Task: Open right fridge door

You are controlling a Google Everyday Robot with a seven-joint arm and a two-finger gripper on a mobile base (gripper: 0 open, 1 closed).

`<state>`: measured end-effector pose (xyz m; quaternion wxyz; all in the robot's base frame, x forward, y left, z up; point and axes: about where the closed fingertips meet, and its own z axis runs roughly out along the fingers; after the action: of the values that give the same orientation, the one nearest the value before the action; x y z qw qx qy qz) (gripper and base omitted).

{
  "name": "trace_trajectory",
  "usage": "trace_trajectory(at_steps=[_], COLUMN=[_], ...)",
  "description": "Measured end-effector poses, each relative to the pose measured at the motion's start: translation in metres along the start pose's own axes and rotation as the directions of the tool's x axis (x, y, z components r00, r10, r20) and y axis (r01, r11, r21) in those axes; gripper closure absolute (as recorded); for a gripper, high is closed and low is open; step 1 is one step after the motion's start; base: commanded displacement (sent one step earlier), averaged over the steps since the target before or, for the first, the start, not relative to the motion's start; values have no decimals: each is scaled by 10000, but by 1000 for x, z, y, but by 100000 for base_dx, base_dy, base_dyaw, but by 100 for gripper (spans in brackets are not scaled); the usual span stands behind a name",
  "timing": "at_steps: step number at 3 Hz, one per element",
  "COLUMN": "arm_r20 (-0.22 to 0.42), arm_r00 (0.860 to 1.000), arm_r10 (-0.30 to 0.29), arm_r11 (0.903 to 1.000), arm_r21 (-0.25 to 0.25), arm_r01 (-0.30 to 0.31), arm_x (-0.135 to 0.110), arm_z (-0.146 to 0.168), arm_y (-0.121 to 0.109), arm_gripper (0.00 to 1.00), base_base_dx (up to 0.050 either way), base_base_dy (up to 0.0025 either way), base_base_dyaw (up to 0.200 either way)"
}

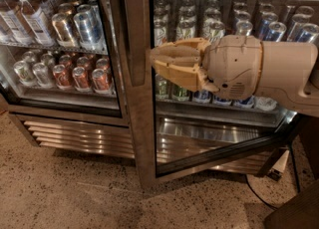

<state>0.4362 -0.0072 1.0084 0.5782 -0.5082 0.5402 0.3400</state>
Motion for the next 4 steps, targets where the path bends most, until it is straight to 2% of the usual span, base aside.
trace_trajectory(at_steps=[1,3,4], arm_r20=[0,-71,-121], arm_r00=[10000,9999,9989], arm_r10=[0,116,457], arm_r11=[10000,9999,9989], arm_r21=[-1,19,37], arm_r01=[0,-116,-457], arm_x=[0,-7,4], arm_z=[0,4,8], arm_y=[0,-4,-3], arm_gripper=[100,100,100], base_base_dx=[4,0,0], base_base_dy=[-6,0,0], base_base_dyaw=[-19133,0,0])
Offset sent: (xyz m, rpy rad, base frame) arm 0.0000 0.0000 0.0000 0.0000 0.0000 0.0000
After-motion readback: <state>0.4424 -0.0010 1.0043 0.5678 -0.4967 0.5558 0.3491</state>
